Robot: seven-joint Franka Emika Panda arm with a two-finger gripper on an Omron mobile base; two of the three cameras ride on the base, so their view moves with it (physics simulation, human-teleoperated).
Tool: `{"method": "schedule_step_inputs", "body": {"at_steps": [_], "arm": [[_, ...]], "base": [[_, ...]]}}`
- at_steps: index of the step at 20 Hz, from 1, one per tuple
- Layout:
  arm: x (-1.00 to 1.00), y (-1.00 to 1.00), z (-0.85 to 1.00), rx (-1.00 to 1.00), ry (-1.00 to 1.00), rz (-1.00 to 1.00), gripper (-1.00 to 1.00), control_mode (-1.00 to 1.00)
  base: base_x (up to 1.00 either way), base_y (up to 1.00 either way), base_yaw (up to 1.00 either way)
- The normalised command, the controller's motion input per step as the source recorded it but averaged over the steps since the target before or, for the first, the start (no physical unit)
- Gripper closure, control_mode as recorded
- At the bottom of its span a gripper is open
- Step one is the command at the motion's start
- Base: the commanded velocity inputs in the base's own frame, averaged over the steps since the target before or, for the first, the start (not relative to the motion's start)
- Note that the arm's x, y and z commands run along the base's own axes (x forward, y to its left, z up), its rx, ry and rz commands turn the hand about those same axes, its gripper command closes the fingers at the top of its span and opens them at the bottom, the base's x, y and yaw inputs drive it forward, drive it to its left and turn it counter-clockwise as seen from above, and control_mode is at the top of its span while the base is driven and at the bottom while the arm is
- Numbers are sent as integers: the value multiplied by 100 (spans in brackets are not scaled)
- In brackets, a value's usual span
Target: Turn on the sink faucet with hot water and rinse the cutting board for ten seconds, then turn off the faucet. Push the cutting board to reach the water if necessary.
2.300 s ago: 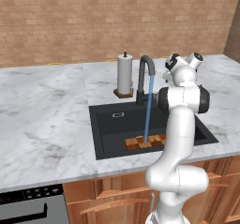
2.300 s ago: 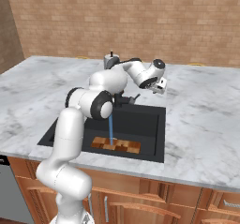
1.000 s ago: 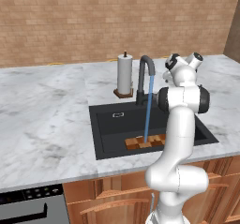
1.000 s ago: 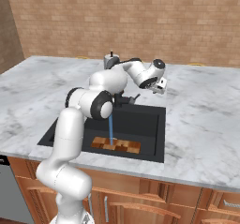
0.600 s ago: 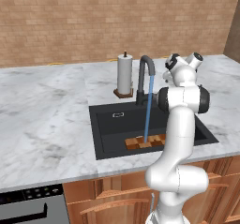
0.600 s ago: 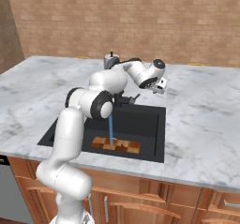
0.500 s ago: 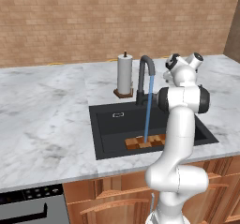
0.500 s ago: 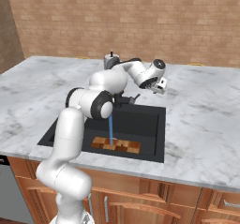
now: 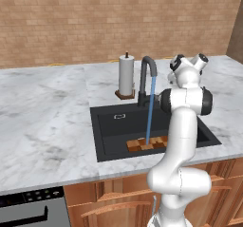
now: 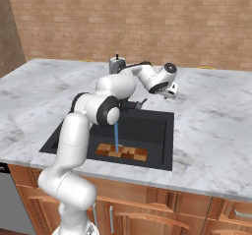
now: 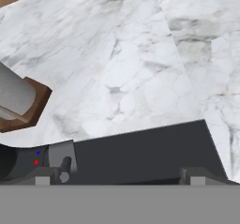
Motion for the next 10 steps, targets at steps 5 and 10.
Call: {"method": "schedule_step_inputs", "body": {"at_steps": [5,10], "arm": [[2,-4,-19,0,0,0,-100,-100],[4,0,-36,0,0,0,-100,-100]], "base": [[0,0,0],[0,0,0]]}}
